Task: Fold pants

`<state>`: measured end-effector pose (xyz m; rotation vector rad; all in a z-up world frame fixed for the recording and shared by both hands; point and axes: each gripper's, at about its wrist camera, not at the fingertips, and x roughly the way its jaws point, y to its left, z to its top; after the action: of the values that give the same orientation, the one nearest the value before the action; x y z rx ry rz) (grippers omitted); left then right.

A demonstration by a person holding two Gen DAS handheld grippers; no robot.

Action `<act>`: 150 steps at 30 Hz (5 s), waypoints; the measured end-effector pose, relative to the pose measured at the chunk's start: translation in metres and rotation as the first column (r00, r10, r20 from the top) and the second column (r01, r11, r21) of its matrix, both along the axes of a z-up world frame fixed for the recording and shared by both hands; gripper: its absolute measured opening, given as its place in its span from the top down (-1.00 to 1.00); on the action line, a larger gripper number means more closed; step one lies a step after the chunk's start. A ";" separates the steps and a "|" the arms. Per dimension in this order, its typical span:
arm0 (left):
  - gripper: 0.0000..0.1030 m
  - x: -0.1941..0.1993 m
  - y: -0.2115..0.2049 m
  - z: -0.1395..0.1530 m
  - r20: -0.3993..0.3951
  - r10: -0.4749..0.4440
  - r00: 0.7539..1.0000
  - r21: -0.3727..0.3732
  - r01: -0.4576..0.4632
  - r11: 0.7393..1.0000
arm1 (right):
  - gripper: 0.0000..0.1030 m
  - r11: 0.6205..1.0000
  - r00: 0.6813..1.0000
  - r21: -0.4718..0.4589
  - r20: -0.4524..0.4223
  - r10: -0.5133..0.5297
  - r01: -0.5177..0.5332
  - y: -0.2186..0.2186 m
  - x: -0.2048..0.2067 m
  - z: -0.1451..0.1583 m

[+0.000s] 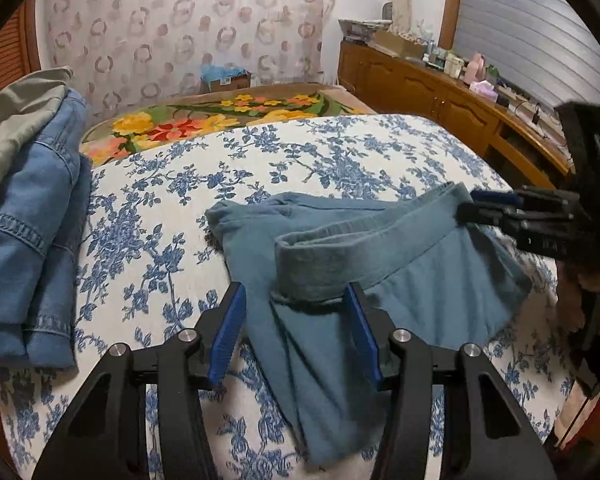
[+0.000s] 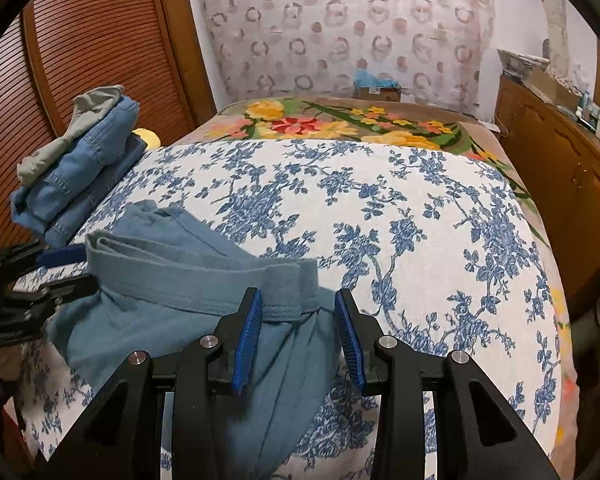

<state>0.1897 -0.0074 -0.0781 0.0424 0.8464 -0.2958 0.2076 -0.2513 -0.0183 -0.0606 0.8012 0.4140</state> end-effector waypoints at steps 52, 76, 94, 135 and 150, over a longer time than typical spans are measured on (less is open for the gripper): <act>-0.58 0.033 0.010 -0.024 -0.048 0.060 0.997 0.034 -0.059 0.998 | -0.12 0.994 0.999 -0.104 -0.008 0.041 -0.041 0.017 0.002 -0.012; -0.61 -0.025 0.017 -0.001 -0.002 0.038 0.999 -0.045 -0.038 0.998 | -0.12 0.998 0.998 -0.037 0.026 0.052 -0.051 -0.011 -0.080 0.007; -0.03 -0.066 0.017 -0.012 -0.038 -0.012 0.999 -0.114 0.007 0.993 | 0.81 0.993 0.994 -0.047 -0.020 0.104 -0.104 -0.016 -0.087 -0.002; 0.86 -0.167 -0.004 0.019 0.022 -0.083 0.996 -0.126 0.085 0.988 | 0.91 0.994 0.996 0.064 0.023 0.087 -0.088 -0.055 -0.182 0.021; 0.69 -0.172 -0.010 0.014 0.012 -0.042 0.999 -0.034 0.042 0.999 | 0.91 0.996 0.996 -0.005 0.022 0.090 -0.090 -0.051 -0.199 0.018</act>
<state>0.0176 -0.0175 -0.0644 0.0299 0.8296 -0.3492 0.0090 -0.3025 -0.0001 -0.1052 0.7789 0.4962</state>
